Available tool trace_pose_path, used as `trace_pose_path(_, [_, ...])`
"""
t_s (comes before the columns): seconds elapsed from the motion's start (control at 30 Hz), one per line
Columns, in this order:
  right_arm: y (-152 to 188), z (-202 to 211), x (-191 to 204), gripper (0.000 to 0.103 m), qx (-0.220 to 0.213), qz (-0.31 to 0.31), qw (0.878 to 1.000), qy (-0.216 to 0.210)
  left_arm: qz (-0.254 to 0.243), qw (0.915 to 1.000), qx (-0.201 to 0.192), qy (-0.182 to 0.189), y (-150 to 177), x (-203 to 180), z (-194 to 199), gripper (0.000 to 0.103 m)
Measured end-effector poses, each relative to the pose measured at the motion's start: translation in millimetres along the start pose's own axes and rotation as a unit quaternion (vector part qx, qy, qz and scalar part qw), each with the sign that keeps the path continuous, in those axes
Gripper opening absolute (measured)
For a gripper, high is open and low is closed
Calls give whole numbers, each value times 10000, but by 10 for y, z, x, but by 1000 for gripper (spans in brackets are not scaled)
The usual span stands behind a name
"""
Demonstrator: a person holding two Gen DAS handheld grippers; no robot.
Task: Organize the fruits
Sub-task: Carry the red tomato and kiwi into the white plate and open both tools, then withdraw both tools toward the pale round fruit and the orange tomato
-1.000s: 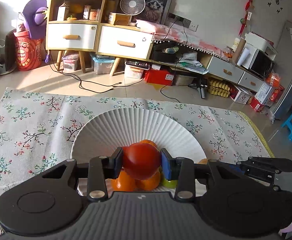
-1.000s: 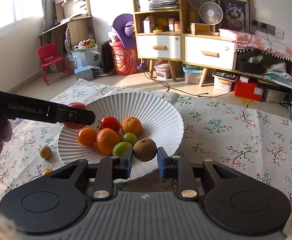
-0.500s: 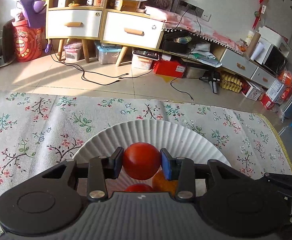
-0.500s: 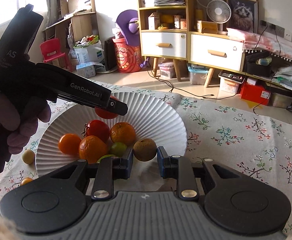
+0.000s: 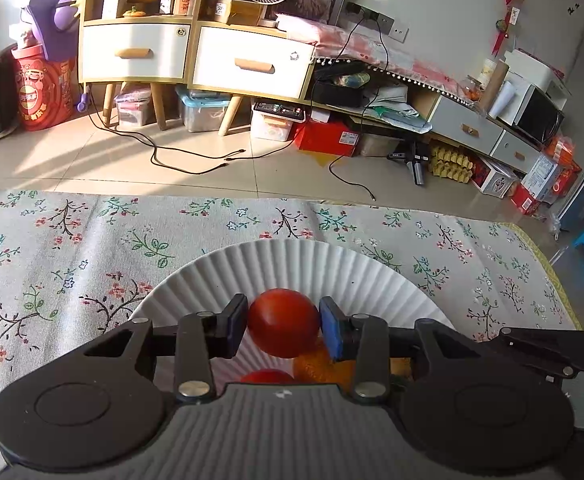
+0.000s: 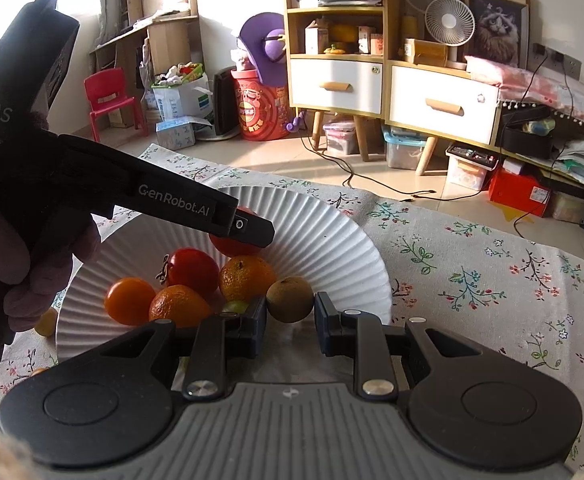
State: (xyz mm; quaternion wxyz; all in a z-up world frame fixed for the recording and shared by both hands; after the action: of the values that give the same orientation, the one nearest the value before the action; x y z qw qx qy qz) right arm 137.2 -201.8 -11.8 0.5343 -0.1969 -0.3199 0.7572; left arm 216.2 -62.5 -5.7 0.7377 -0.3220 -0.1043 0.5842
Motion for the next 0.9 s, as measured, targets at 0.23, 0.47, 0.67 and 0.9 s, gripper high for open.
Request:
trace_pose_path(0.23, [16, 128, -5, 27, -90, -68, 9999, 34, 2, 10000, -71, -47, 26, 20, 92, 45])
trace_pose_path(0.47, [50, 372, -22, 46, -99, -160, 9997, 122, 78, 9997, -174, -147, 189, 29, 337, 62])
trace_pose_path(0.67, [122, 566, 83, 65, -68, -64, 9998, 194, -169, 9986, -337, -383, 397, -27, 618, 81])
trace_pose_path(0.9, [239, 662, 225, 83, -11, -306, 9992, 258, -274, 9981, -307, -461, 667, 20, 849, 95])
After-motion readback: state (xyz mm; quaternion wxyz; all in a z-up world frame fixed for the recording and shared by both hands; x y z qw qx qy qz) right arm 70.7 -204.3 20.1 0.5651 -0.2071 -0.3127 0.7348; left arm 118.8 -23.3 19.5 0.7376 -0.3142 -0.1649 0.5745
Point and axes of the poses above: each gripper's, at about its wrist camera, not at the fingertips, and z roughly against the way its jaws point, x to its left, y to its underside, the point moved 2 cm from there along -z, roughly the way its jaws point, and after that the axes turned 8 degrees about x, right-handed, at the moved point
